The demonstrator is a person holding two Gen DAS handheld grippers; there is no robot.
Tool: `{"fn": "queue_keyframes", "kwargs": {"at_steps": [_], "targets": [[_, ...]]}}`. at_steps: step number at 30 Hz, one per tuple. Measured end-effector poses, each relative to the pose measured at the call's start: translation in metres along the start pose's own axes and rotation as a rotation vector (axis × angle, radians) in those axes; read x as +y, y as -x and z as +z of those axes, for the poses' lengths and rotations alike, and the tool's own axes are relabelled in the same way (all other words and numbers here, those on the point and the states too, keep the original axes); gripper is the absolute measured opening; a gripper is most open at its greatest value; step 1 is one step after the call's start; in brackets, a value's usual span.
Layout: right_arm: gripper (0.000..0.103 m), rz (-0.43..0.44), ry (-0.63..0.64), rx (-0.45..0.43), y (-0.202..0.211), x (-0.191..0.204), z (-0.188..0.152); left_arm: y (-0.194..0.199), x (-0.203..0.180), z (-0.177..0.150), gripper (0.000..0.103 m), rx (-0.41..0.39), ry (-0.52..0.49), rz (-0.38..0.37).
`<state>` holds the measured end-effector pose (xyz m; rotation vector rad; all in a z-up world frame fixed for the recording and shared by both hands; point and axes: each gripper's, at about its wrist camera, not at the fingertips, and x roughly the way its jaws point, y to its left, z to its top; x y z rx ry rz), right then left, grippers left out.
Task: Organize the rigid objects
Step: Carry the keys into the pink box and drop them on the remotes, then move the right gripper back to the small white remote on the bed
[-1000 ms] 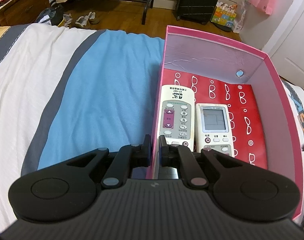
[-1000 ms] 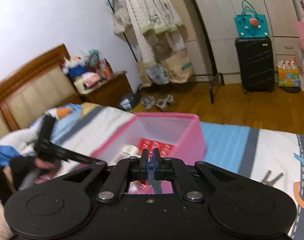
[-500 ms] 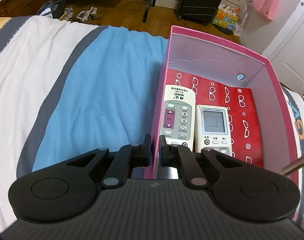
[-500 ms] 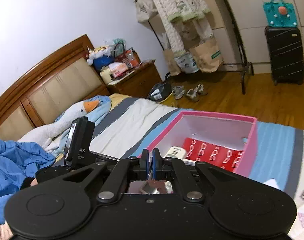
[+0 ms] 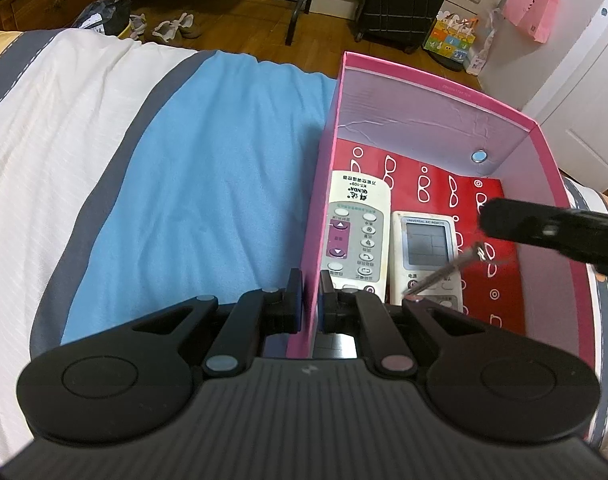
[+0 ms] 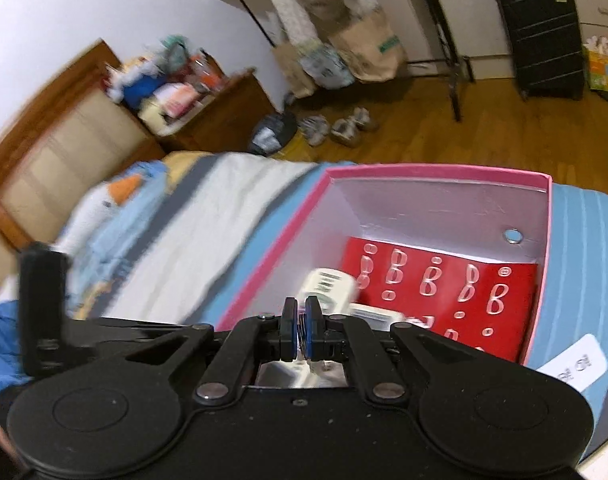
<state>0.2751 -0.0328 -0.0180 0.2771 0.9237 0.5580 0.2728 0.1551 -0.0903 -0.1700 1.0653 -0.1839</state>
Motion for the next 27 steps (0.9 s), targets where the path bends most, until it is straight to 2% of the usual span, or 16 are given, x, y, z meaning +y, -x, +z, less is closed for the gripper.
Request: {"fn": "queue_keyframes", "kwargs": {"at_steps": [2, 3, 6, 8, 11, 17, 20, 24, 27], "targets": [[0.007, -0.058, 0.011, 0.029, -0.007, 0.001, -0.002, 0.0, 0.0, 0.0, 0.006, -0.001, 0.0, -0.003], [0.013, -0.067, 0.015, 0.028, -0.007, 0.001, -0.003, 0.0, 0.001, 0.0, 0.006, -0.001, 0.002, -0.005], [0.015, -0.079, 0.011, 0.012, 0.004, -0.003, -0.005, -0.001, 0.003, 0.0, 0.006, 0.001, 0.006, -0.011], [0.017, -0.081, 0.05, -0.009, 0.022, -0.002, -0.004, -0.001, 0.003, -0.001, 0.006, 0.001, 0.004, -0.012], [0.029, -0.089, 0.092, -0.042, 0.059, -0.005, -0.002, -0.001, 0.003, 0.0, 0.006, 0.002, 0.005, -0.011], [0.035, -0.125, 0.049, -0.063, 0.125, -0.041, -0.003, -0.002, 0.0, 0.002, 0.006, 0.012, 0.0, 0.001], [0.039, -0.122, -0.017, -0.061, 0.141, -0.072, -0.01, -0.003, -0.001, 0.002, 0.006, 0.013, 0.0, 0.006], [0.043, 0.018, -0.24, -0.093, 0.147, -0.125, -0.03, -0.002, -0.003, 0.002, 0.006, 0.015, 0.002, 0.018], [0.043, 0.059, -0.347, -0.082, 0.137, -0.149, -0.043, -0.002, -0.004, 0.002, 0.005, 0.017, 0.001, 0.022]]}}
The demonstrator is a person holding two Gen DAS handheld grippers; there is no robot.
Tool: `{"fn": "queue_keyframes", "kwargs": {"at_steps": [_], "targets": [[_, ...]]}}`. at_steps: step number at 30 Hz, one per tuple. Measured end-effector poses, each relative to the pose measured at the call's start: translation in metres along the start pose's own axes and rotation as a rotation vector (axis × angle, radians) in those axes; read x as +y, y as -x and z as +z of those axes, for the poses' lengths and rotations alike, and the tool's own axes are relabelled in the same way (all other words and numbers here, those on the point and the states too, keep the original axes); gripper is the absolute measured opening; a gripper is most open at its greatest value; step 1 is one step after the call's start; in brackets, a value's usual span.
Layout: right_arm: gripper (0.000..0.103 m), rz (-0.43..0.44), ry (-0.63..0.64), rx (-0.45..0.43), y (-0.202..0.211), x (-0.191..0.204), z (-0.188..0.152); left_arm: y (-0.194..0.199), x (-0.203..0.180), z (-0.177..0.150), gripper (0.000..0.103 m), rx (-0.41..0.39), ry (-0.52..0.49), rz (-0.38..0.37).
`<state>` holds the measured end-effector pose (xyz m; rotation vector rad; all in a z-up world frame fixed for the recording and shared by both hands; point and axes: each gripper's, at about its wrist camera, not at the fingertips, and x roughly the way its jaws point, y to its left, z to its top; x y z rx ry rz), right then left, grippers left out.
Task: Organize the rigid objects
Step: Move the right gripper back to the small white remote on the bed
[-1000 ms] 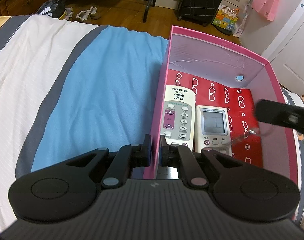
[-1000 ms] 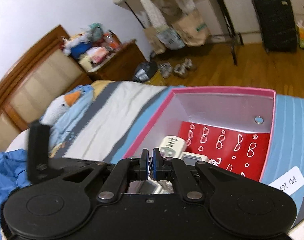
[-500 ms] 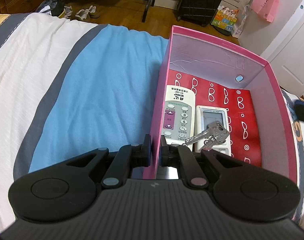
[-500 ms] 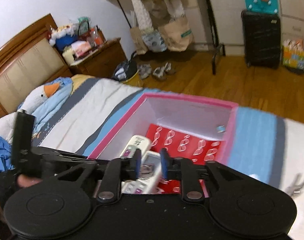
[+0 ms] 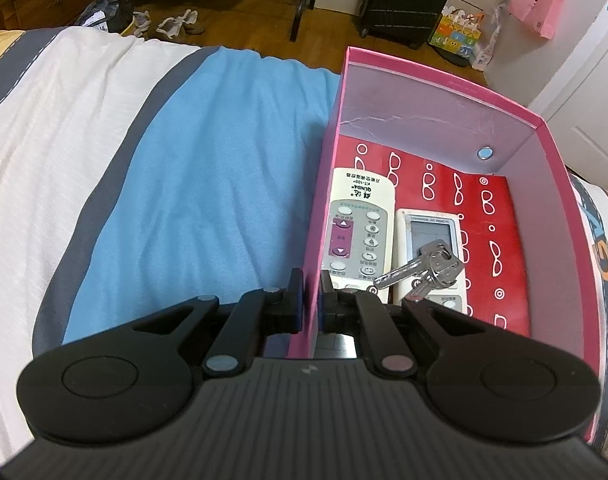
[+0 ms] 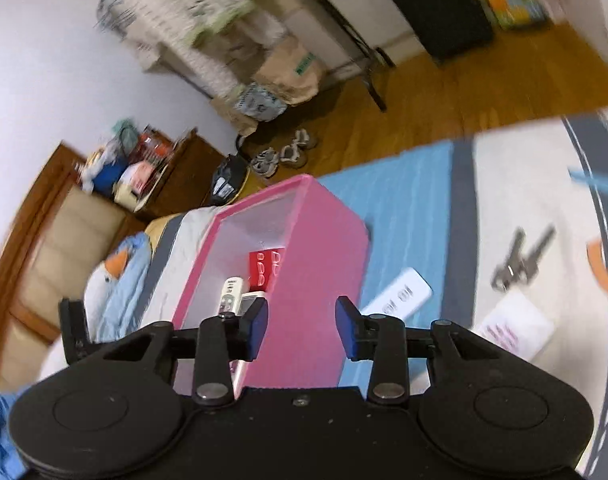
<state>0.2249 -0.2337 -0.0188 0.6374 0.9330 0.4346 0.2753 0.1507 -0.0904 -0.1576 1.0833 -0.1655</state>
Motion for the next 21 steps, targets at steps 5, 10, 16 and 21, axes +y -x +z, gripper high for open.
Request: {"fn": "queue_keyframes", "kwargs": {"at_steps": [5, 10, 16, 21], "targets": [[0.049, -0.09, -0.026, 0.021, -0.028, -0.019, -0.007, -0.002, -0.003, 0.0, 0.006, 0.005, -0.012, 0.012], [0.054, -0.144, 0.009, 0.092, -0.06, -0.024, -0.019, -0.002, -0.003, 0.0, 0.006, 0.005, -0.009, 0.009], [0.062, -0.259, 0.055, 0.071, -0.082, -0.022, -0.02, -0.002, -0.001, 0.001, 0.005, -0.006, 0.003, -0.001], [0.064, -0.322, -0.026, 0.09, -0.099, -0.024, -0.013, -0.004, -0.002, 0.001, 0.004, -0.011, -0.01, 0.01]]}}
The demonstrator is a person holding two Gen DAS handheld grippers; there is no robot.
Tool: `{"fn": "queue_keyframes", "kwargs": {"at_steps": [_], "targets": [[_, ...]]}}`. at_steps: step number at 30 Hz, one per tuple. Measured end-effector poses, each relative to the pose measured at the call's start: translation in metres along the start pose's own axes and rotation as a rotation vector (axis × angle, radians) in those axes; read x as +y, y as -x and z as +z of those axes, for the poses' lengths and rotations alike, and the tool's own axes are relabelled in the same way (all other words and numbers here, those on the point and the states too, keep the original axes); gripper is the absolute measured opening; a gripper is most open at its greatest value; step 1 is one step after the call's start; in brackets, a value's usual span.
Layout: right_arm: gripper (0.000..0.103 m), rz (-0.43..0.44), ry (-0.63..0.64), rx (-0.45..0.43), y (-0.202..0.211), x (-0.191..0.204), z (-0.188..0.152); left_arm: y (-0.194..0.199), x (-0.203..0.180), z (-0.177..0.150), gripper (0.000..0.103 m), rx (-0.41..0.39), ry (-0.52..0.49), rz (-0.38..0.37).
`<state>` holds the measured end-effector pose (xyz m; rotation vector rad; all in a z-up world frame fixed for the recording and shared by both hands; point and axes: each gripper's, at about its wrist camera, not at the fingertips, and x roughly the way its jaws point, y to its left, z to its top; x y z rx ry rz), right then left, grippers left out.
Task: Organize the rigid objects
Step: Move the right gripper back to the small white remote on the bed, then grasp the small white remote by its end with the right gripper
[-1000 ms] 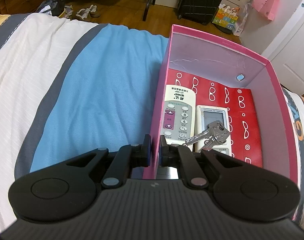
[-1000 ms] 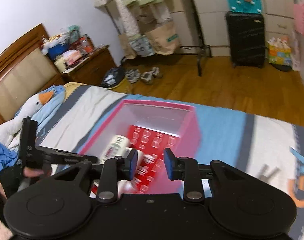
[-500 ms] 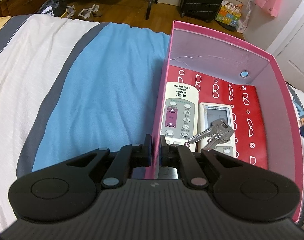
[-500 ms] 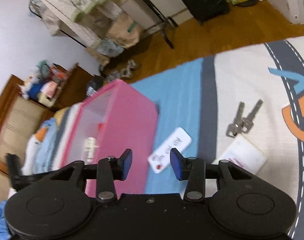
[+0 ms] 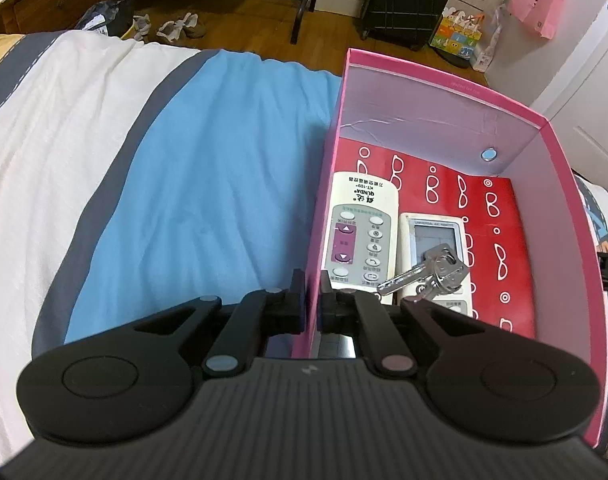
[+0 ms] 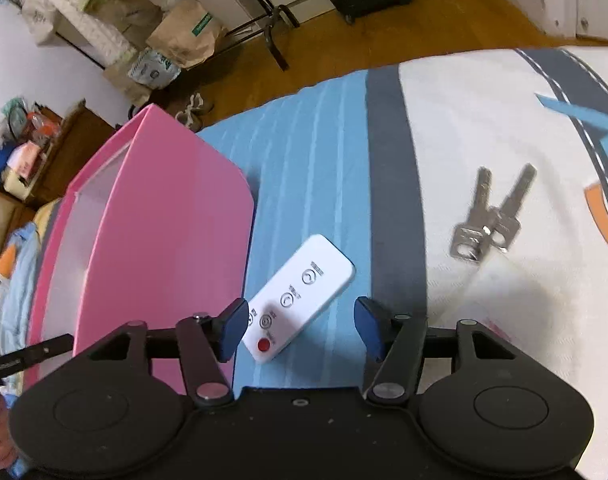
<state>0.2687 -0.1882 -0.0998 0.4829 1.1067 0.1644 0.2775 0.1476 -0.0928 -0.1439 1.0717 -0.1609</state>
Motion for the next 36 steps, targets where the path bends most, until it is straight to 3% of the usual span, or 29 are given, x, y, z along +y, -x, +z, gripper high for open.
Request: {"fn": "queue_keyframes", "kwargs": {"at_steps": [6, 13, 17, 22, 26, 32, 36], "targets": [[0.067, -0.021, -0.01, -0.025, -0.009, 0.006, 0.002, -0.001, 0.001, 0.002, 0.005, 0.002, 0.0, 0.015], [0.073, -0.069, 0.068, -0.091, -0.015, 0.016, -0.001, -0.001, -0.002, 0.003, 0.006, -0.001, -0.019, 0.025], [0.07, -0.118, 0.141, -0.134, -0.02, 0.025, -0.001, 0.0, -0.003, 0.001, 0.006, -0.006, -0.03, 0.032], [0.06, -0.176, 0.369, -0.059, -0.015, 0.033, 0.0, 0.001, 0.001, 0.0, 0.006, -0.007, -0.021, 0.019], [0.057, -0.19, 0.455, -0.009, -0.003, 0.029, -0.002, 0.0, 0.002, -0.001, 0.006, -0.01, -0.026, 0.021], [0.063, -0.19, 0.277, 0.018, 0.013, 0.011, 0.001, 0.0, 0.005, -0.001, 0.006, -0.01, -0.02, 0.014], [0.067, -0.181, 0.327, 0.038, 0.016, 0.02, -0.017, 0.0, 0.006, 0.0, 0.007, -0.007, -0.02, 0.015]]}}
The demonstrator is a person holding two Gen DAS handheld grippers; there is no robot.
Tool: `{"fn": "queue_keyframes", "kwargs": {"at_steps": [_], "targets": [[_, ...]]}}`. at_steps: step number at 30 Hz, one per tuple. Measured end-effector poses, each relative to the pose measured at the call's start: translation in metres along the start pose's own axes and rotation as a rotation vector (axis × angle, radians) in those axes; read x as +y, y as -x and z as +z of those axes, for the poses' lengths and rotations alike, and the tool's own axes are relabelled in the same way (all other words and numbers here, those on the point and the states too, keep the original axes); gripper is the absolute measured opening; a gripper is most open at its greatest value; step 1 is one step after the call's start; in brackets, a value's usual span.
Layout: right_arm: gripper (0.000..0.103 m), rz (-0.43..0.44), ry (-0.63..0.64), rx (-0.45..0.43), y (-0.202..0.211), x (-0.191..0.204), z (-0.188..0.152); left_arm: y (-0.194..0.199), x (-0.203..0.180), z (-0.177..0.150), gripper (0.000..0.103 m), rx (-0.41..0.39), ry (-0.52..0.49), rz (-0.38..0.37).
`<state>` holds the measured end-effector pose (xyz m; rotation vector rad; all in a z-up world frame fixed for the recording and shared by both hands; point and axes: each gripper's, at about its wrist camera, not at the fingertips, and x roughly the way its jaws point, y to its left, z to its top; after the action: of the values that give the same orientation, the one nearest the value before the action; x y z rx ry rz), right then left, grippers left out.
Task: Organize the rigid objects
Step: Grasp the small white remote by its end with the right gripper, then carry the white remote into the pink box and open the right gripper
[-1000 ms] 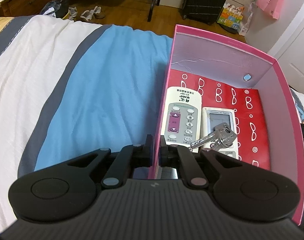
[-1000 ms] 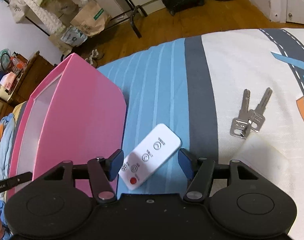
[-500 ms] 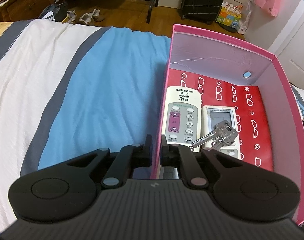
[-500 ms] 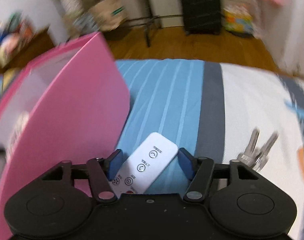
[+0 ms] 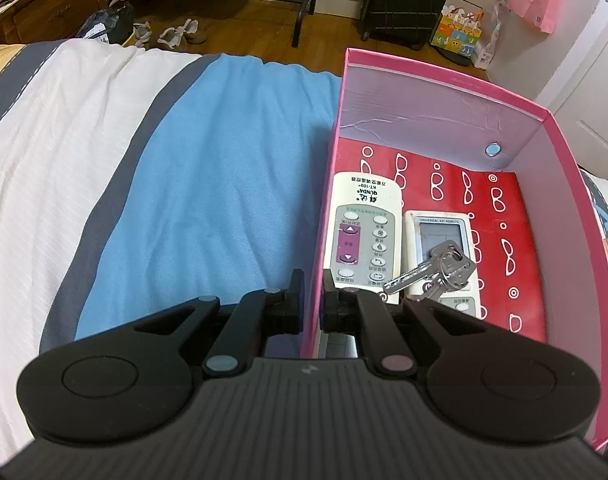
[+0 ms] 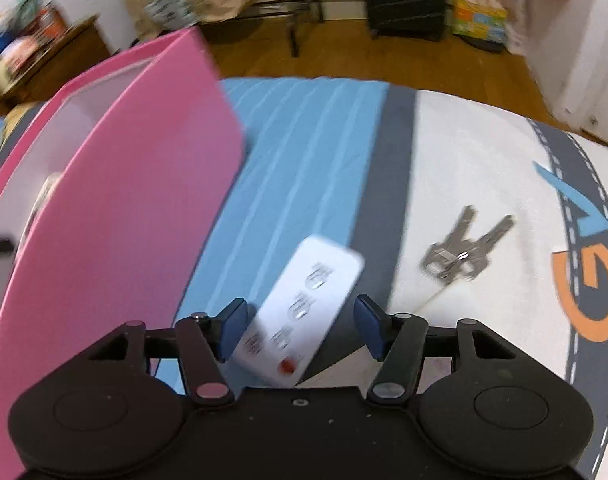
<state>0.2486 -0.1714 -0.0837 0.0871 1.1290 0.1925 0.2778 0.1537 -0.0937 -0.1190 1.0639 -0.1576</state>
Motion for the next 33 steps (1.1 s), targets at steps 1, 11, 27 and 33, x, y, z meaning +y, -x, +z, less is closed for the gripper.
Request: {"fn": "queue_keyframes", "kwargs": {"at_steps": [1, 11, 27, 33], "targets": [[0.068, -0.01, 0.014, -0.001, -0.001, 0.005, -0.002, 0.0, -0.001, -0.001, 0.007, 0.001, 0.006, -0.002], [0.05, -0.051, 0.0, -0.086, 0.004, 0.005, -0.002, -0.001, -0.004, -0.004, 0.007, 0.005, -0.003, 0.007], [0.047, 0.009, 0.016, -0.398, 0.09, 0.033, -0.03, -0.001, -0.001, -0.002, 0.007, 0.013, 0.011, -0.004], [0.047, 0.184, 0.223, -0.473, 0.148, 0.092, -0.023, -0.001, -0.001, -0.002, 0.007, 0.015, 0.021, -0.01]]}}
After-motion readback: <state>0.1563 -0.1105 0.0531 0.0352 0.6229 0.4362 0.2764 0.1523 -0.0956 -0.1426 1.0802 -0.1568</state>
